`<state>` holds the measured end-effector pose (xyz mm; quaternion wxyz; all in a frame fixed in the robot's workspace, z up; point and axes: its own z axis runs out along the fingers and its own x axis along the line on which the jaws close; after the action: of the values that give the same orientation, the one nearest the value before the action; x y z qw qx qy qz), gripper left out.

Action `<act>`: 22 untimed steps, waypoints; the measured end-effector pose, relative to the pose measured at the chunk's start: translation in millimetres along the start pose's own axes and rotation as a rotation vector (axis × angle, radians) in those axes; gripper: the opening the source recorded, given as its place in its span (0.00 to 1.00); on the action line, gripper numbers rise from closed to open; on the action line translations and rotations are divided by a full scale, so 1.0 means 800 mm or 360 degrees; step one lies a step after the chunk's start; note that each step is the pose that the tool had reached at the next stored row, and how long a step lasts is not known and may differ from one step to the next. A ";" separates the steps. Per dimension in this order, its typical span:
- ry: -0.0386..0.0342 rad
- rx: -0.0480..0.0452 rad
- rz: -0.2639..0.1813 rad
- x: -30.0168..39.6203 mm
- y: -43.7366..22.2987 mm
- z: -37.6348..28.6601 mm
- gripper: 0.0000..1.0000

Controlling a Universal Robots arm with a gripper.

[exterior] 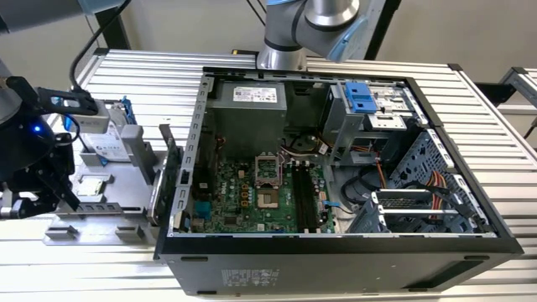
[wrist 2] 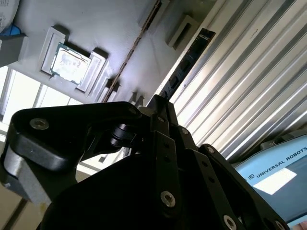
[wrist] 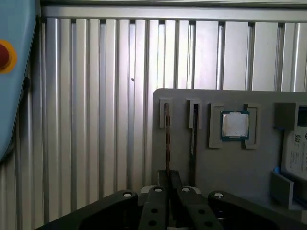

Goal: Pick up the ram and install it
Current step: 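Pick up the ram and move it above insertion slot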

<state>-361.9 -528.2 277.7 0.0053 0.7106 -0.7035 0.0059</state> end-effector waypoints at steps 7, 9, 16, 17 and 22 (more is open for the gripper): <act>0.0000 0.0000 0.0000 0.0000 0.0000 -0.0024 0.00; 0.0000 0.0000 0.0000 0.0000 0.0000 -0.0024 0.00; 0.0000 0.0000 0.0000 0.0001 0.0000 -0.0064 0.00; 0.0000 0.0000 0.0000 0.0001 0.0000 -0.0078 0.00; 0.0000 0.0000 0.0000 0.0002 0.0000 -0.0138 0.00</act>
<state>-361.9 -528.2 288.7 0.0053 0.7106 -0.7035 0.0059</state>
